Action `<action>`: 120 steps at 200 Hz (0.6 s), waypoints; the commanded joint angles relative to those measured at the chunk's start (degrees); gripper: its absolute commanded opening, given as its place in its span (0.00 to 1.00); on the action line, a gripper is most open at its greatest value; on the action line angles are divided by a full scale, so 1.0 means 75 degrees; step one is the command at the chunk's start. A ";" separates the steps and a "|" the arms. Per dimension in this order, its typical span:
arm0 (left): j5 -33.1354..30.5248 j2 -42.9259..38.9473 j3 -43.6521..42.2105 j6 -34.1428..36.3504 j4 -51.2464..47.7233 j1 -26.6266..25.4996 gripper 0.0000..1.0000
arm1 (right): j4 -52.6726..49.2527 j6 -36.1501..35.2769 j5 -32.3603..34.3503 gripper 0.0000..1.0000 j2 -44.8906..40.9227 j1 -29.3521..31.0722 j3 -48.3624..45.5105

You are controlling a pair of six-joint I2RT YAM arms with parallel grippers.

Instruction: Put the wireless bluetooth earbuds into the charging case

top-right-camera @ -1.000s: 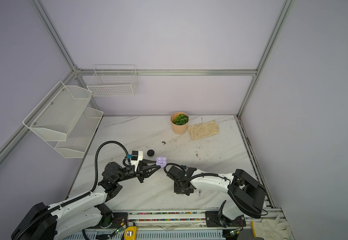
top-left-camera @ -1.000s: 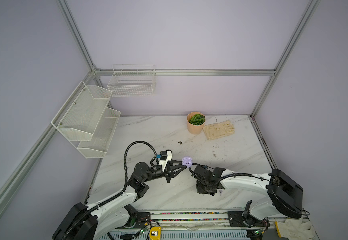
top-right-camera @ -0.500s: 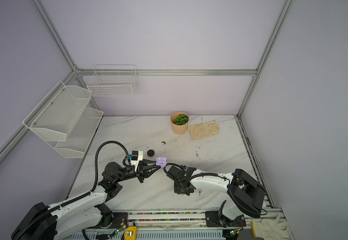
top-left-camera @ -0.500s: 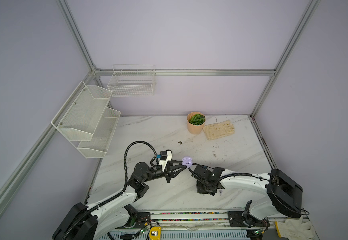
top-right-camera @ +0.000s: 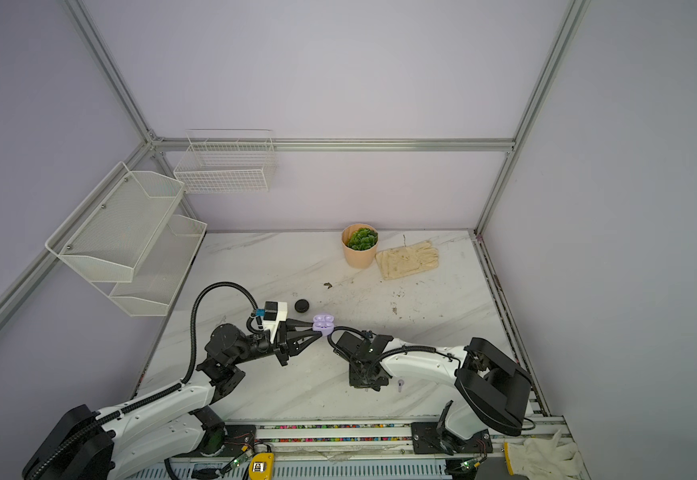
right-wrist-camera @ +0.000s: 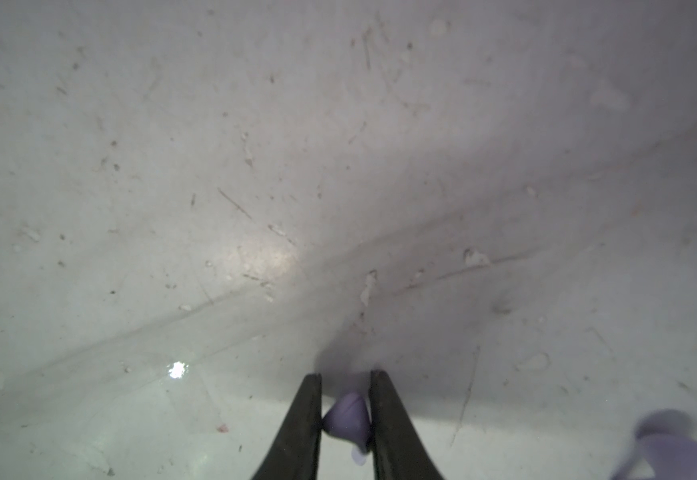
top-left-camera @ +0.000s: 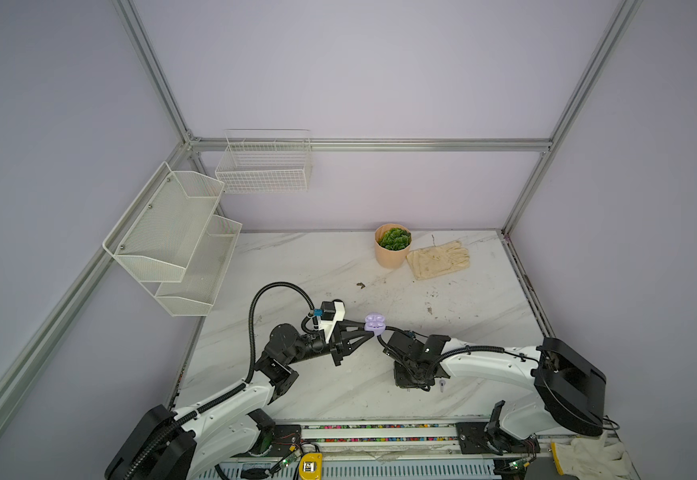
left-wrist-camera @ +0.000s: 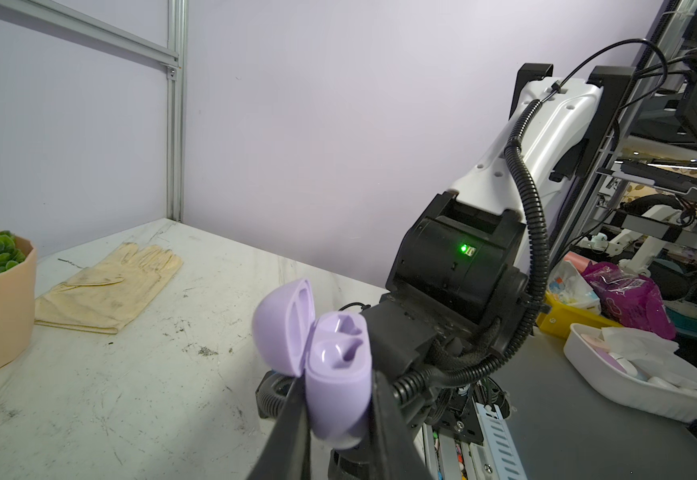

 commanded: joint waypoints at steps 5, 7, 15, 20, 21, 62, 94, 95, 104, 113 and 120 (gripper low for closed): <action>-0.0109 -0.0116 -0.0117 0.0200 0.0247 -0.0056 0.00 | -0.0453 0.0059 0.0268 0.23 0.0068 0.0029 0.0112; -0.0118 -0.0117 -0.0110 0.0200 0.0241 -0.0056 0.00 | -0.0461 0.0059 0.0268 0.23 0.0066 0.0029 0.0117; -0.0114 -0.0122 -0.0111 0.0200 0.0235 -0.0056 0.00 | -0.0505 0.0079 0.0265 0.23 0.0049 0.0029 0.0151; -0.0120 -0.0110 -0.0108 0.0197 0.0238 -0.0056 0.00 | -0.0540 0.0118 0.0284 0.23 0.0028 0.0029 0.0179; -0.0117 -0.0110 -0.0114 0.0199 0.0231 -0.0056 0.00 | -0.0551 0.0129 0.0288 0.23 0.0027 0.0029 0.0178; -0.0241 -0.0065 -0.0114 0.0159 0.0301 -0.0062 0.00 | -0.0834 0.0279 0.0741 0.23 -0.0143 -0.0067 0.0450; -0.0500 0.0042 -0.0183 0.0066 0.0681 -0.0054 0.00 | -0.0906 0.0060 0.1029 0.21 -0.0154 -0.0334 0.0725; -0.0518 0.0042 -0.0187 0.0063 0.0693 -0.0055 0.00 | -0.0915 0.0053 0.1029 0.21 -0.0152 -0.0358 0.0732; -0.0617 0.0054 -0.0209 0.0060 0.0775 -0.0056 0.00 | -0.0908 -0.0070 0.1037 0.20 -0.0149 -0.0476 0.0807; -0.0688 0.0076 -0.0202 0.0056 0.0832 -0.0056 0.00 | -0.0905 -0.0167 0.1112 0.20 -0.0143 -0.0557 0.0886; -0.0745 0.0098 -0.0191 0.0058 0.0859 -0.0057 0.00 | -0.0913 -0.0186 0.1205 0.19 -0.0125 -0.0623 0.0942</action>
